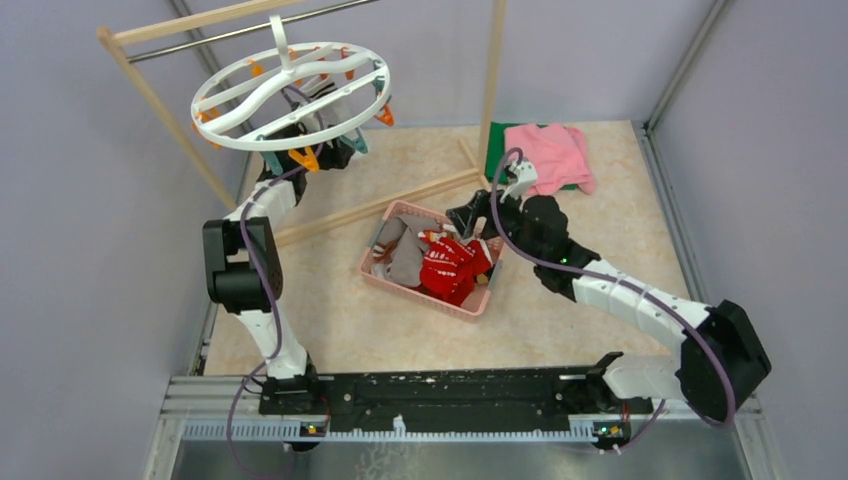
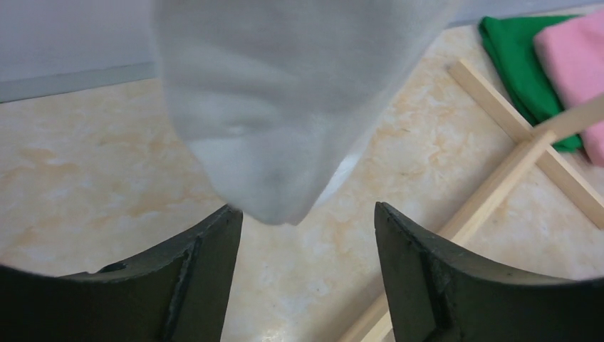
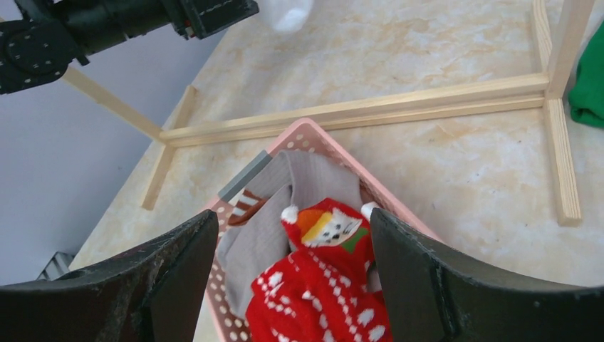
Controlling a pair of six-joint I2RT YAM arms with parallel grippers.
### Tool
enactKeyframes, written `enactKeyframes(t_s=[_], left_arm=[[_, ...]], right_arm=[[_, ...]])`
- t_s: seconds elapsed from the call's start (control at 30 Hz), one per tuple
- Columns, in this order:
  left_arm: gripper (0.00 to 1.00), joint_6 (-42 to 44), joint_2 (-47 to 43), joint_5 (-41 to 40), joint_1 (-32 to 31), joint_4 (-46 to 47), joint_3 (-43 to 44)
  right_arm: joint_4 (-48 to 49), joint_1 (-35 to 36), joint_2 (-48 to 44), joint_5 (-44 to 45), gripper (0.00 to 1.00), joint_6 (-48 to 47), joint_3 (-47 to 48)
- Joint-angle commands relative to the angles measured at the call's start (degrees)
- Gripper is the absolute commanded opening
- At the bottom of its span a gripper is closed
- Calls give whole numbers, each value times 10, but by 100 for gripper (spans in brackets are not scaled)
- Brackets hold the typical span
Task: Remove the socks clipped to the hanger
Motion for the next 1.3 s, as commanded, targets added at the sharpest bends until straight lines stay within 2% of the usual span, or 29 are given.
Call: enactKeyframes(t_s=[0.0,0.13,0.17,0.2,0.27,0.6,0.73,0.77,0.8,0.83,0.9,1.03,1.17,1.27], left_arm=[[66,-16,19,115,-3,23,33],[36,-34,26,161,-3,19,43],[23,-42,23,169,-3,23,38],[13,-50,19,173,-3,26,31],[0,-69,7,178,-3,31,12],[0,-120,-120,206,-3,-7,-109],[0,-101,-161,198,-3,-69,-130],[4,-99,-164,196,-3,-93,-132],[12,-93,-164,202,-2,-140,-131],[24,-83,-164,212,-2,-178,-128],[36,-47,-161,229,-2,-265,-113],[48,34,-172,223,0,-361,-116],[58,90,-205,217,4,-388,-149],[62,112,-231,233,4,-404,-170]], right_arm=[[90,-39,70,-70,78,-24,54],[145,-48,154,-110,78,-44,113],[156,-47,175,-117,78,-46,129],[161,-48,195,-121,78,-46,146],[171,-48,229,-133,77,-42,178],[242,-47,312,-146,77,-1,233],[278,-46,368,-145,84,-34,272],[286,-46,392,-149,87,-49,293],[288,-46,416,-155,89,-59,318],[286,-46,445,-165,90,-67,349],[303,-46,498,-186,91,-81,403],[316,-46,594,-199,93,-105,517],[366,-46,675,-186,94,-126,590],[356,-46,729,-166,93,-141,656]])
